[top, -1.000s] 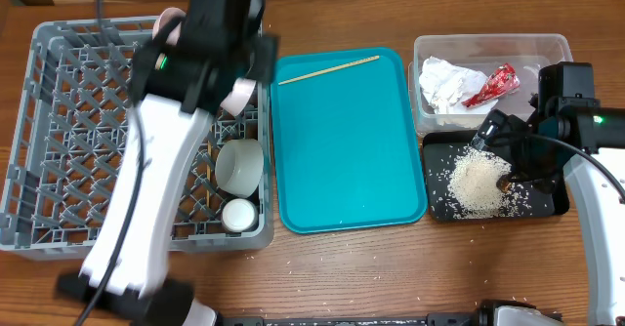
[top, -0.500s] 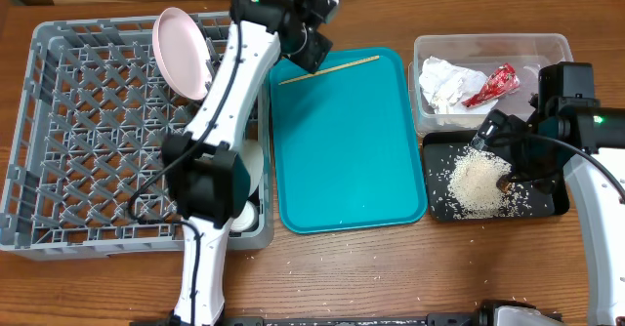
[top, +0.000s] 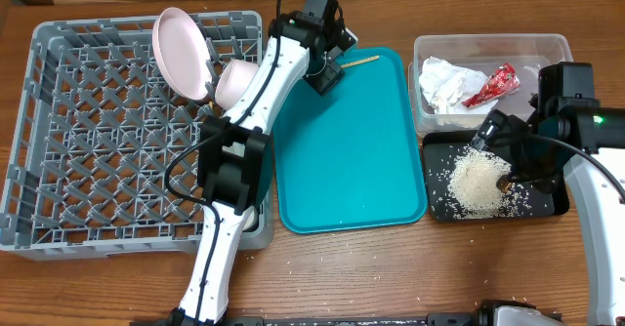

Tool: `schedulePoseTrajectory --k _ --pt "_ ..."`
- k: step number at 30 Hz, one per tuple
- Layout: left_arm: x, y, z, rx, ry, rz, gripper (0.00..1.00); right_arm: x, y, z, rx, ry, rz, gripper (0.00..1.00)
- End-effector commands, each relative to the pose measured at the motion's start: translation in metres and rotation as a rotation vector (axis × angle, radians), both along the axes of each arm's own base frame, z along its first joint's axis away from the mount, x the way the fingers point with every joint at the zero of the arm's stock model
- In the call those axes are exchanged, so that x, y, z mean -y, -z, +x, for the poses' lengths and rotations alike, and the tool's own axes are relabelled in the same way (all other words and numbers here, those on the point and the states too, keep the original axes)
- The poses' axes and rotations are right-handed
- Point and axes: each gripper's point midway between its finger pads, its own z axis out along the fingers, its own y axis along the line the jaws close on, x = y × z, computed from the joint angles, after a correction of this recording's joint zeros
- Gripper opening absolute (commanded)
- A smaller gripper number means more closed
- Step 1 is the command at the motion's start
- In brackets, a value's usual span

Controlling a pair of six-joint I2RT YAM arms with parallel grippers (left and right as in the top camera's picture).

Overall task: Sort waste into correct bins and load items into the dishwasher
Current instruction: 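Lift left gripper out of the rack toward the teal tray, then lower left gripper onto the second wooden chopstick and grasp it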

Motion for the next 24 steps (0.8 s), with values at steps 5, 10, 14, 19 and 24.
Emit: schedulePoseTrajectory --k 5,10,14,19,24 --pt "0.003 0.009 0.017 0.054 0.017 0.003 0.65 0.002 -0.004 0.002 0.016 0.007 -0.010 1.00" --pt "0.005 0.018 0.015 0.038 0.018 0.003 0.61 0.002 -0.004 0.002 0.016 0.007 -0.010 1.00" --pt "0.005 0.022 0.011 0.017 0.017 0.005 0.61 0.002 -0.004 0.002 0.016 0.007 -0.010 1.00" --pt "0.004 0.033 0.007 -0.011 0.004 0.007 0.62 0.002 -0.004 0.002 0.016 0.007 -0.010 1.00" --pt "0.008 0.042 0.000 -0.046 0.016 -0.023 0.62 0.002 -0.004 0.002 0.016 0.007 -0.010 1.00"
